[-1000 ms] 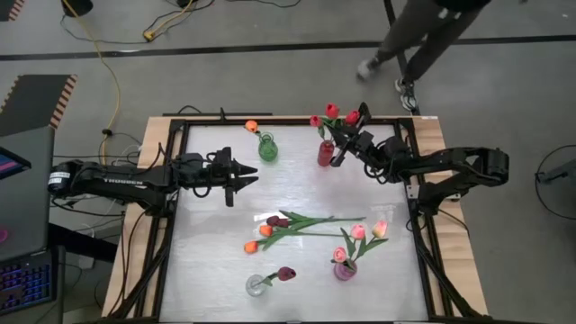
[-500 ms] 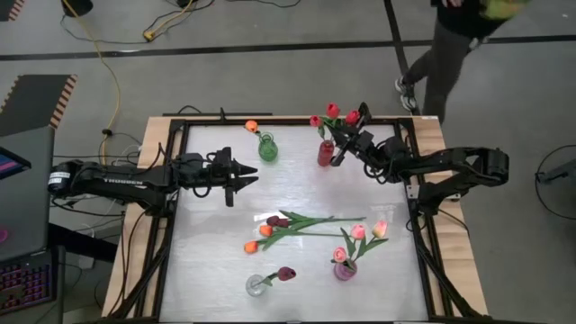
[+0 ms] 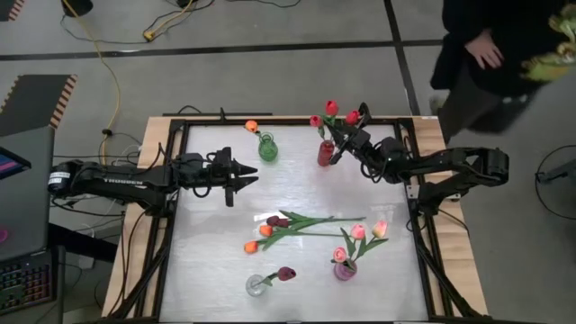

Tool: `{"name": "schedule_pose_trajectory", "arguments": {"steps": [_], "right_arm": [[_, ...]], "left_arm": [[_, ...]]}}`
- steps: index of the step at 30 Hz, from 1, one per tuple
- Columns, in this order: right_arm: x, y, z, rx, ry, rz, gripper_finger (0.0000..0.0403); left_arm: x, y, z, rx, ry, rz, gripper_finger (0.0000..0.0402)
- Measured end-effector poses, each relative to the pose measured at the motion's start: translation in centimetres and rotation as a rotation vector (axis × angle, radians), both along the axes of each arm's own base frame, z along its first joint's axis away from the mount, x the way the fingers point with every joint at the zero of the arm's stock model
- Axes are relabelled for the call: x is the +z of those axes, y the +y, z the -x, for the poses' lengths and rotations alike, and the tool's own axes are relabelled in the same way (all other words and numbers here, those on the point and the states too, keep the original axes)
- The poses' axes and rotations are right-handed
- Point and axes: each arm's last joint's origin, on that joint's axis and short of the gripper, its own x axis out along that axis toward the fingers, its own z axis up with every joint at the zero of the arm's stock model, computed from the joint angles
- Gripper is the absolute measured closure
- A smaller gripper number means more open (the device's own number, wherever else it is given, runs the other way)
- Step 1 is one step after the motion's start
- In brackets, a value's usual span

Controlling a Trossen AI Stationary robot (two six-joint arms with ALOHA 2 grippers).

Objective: Sort flowers into vase by color
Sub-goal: Put the red flower into the red vase

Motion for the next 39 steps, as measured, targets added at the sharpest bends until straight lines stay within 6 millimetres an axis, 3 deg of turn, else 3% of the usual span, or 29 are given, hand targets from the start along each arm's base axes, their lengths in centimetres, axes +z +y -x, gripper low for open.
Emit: {"name": "schedule_pose_trajectory", "arguments": {"steps": [13,22,39], "right_arm": [[-0.4,0.0,-0.1,0.002,0.046,-0.017,0.0258],[-0.7,1.2,-0.6,-0.037,0.071,-0.056,0.0205],[-0.9,4.0,-0.9,-0.217,0.105,-0.109,0.0190]], "left_arm": [[0.0,0.0,0.0,0.000,-0.001,0.000,0.0283],[0.0,0.0,0.0,0.000,0.000,0.000,0.0283],[-0.1,0.0,0.0,0.000,0.016,0.002,0.0283]]}}
